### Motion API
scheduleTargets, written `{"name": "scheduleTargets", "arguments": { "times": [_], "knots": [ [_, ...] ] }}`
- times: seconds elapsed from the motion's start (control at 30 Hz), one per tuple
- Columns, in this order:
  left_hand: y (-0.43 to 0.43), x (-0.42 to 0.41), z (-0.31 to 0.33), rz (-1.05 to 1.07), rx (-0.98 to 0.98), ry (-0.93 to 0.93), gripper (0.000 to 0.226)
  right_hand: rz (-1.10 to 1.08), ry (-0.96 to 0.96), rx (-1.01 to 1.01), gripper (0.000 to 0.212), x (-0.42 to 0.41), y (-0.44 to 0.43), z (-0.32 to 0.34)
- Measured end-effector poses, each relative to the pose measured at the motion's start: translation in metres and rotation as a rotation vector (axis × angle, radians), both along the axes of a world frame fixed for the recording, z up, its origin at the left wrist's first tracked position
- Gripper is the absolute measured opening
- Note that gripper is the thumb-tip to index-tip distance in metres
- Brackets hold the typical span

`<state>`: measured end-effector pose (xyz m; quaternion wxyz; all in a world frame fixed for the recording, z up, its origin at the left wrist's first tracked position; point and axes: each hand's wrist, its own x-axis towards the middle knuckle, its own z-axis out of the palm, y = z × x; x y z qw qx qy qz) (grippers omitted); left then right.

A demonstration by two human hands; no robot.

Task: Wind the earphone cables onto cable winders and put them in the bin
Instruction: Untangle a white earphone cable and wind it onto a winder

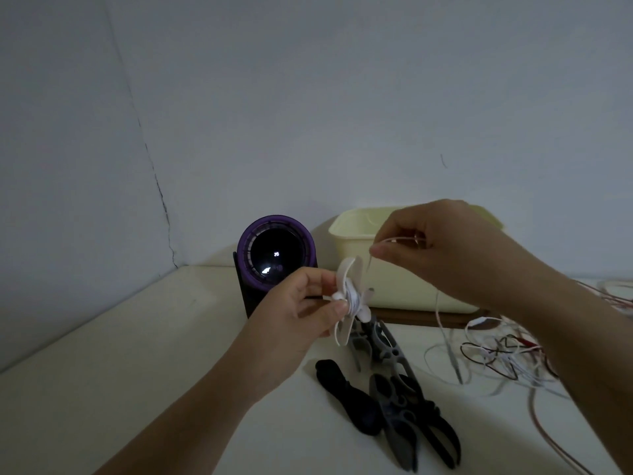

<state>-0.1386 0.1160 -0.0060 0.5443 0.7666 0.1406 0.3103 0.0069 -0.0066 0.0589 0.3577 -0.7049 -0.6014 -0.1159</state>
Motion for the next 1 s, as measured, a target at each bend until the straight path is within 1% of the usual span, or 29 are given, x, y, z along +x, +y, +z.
{"name": "scheduleTargets", "arguments": {
  "times": [0.1, 0.23, 0.3, 0.4, 0.5, 0.57, 0.67, 0.73, 0.77, 0.83, 0.93, 1.0],
  "knots": [
    [0.001, 0.0, -0.001, -0.028, 0.015, 0.016, 0.019, 0.002, -0.012, 0.067, 0.014, 0.0, 0.001, -0.002],
    [0.001, -0.001, 0.0, -0.045, 0.021, 0.015, 0.021, 0.016, -0.017, 0.113, 0.022, 0.001, 0.004, -0.004],
    [0.001, -0.001, 0.0, -0.057, 0.019, 0.005, 0.022, 0.021, 0.014, 0.11, 0.021, 0.001, 0.004, -0.004],
    [0.0, -0.002, 0.003, -0.093, 0.025, -0.028, 0.024, 0.049, 0.138, 0.075, 0.015, 0.007, 0.006, -0.008],
    [-0.001, -0.003, 0.008, -0.117, 0.015, -0.086, 0.027, 0.107, 0.31, 0.026, 0.016, 0.015, 0.014, -0.02],
    [0.0, -0.003, 0.009, -0.123, -0.055, -0.142, 0.03, 0.162, 0.452, -0.022, 0.023, 0.017, 0.019, -0.03],
    [0.002, -0.002, 0.011, -0.142, -0.271, -0.231, 0.03, 0.187, 0.524, -0.089, 0.034, 0.011, 0.026, -0.042],
    [0.002, -0.001, 0.012, -0.156, -0.386, -0.26, 0.034, 0.227, 0.491, -0.125, 0.038, 0.005, 0.033, -0.049],
    [0.002, -0.001, 0.012, -0.167, -0.427, -0.271, 0.035, 0.24, 0.434, -0.139, 0.04, 0.001, 0.035, -0.052],
    [0.003, -0.001, 0.012, -0.187, -0.489, -0.293, 0.033, 0.245, 0.307, -0.141, 0.037, -0.004, 0.038, -0.056],
    [0.007, 0.001, 0.009, -0.178, -0.591, -0.322, 0.032, 0.266, 0.201, -0.145, 0.039, -0.007, 0.038, -0.055],
    [0.009, 0.003, 0.007, -0.16, -0.658, -0.329, 0.034, 0.245, 0.123, -0.184, 0.04, -0.005, 0.037, -0.056]
  ]
}}
